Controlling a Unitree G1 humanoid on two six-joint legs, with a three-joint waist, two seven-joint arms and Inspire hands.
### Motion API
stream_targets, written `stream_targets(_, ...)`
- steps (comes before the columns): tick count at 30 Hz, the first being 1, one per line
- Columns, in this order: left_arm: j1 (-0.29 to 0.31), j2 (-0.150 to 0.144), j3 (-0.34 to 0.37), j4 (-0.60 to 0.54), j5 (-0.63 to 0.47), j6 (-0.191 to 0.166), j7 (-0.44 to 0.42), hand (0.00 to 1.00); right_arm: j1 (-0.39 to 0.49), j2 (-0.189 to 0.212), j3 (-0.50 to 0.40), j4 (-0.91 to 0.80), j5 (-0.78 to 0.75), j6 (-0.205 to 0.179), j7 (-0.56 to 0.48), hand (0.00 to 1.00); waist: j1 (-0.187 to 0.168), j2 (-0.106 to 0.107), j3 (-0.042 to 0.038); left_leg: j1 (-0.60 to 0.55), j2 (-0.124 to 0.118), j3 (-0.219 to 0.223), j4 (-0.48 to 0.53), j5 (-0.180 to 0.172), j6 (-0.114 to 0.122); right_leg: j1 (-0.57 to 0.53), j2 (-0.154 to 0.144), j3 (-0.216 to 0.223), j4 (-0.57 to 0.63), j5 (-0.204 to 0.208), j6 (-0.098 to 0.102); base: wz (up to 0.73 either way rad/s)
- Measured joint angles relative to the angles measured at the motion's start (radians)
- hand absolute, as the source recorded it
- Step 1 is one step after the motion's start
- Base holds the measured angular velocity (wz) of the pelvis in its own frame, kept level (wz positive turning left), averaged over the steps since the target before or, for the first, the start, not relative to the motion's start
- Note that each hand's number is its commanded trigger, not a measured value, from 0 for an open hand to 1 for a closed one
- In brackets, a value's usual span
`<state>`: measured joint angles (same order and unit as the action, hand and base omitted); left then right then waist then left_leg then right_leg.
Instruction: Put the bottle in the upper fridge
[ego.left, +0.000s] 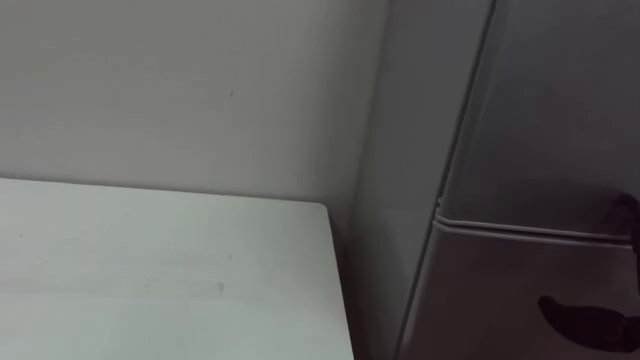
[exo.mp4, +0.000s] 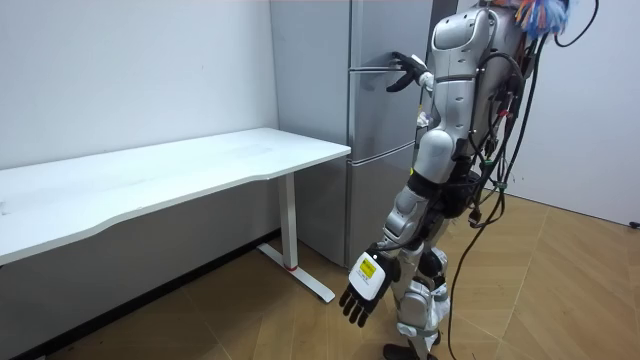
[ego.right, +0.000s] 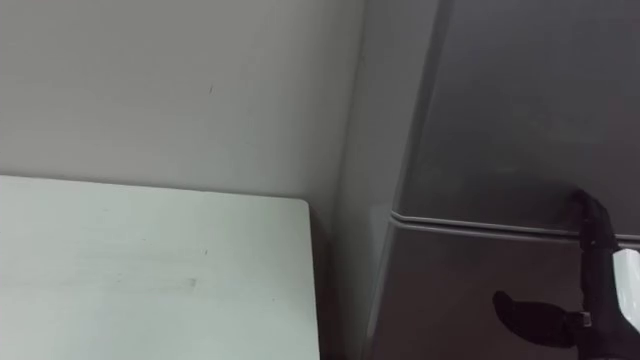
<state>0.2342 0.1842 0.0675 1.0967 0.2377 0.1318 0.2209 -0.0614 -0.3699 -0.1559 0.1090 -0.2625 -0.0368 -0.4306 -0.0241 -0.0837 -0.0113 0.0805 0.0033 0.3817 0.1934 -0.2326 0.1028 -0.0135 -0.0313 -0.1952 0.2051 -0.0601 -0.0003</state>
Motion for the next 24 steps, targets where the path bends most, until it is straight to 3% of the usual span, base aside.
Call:
stream_targets(11,0.020,0.001,0.008,-0.015,-0.001,-0.013,-0.001,0.00,0.001,-0.001,-0.113,-0.066,0.061,0.003,-0.072,0.00,-0.006,0.004,0.0024,0.002,0.001,-0.001,-0.012,0.003,0.004,0.002,0.005,0.000,-0.002,-0.004,0.002,0.00)
stream_targets(19,0.051,0.001,0.020,-0.029,-0.004,-0.027,0.008,0.00,0.008,0.000,-0.195,-0.073,0.346,0.003,-0.096,0.00,-0.056,0.004,0.0058,0.017,0.000,-0.004,-0.027,0.002,0.002,0.011,0.003,-0.004,-0.003,-0.013,0.008,0.02)
stream_targets(24,0.042,0.001,0.042,-0.044,-0.008,-0.042,0.020,0.00,0.067,0.001,-0.232,-0.073,0.442,-0.001,-0.148,0.00,-0.059,0.006,0.0060,0.018,0.001,-0.004,-0.030,0.002,0.001,0.012,0.005,0.000,-0.013,-0.014,0.008,-0.01)
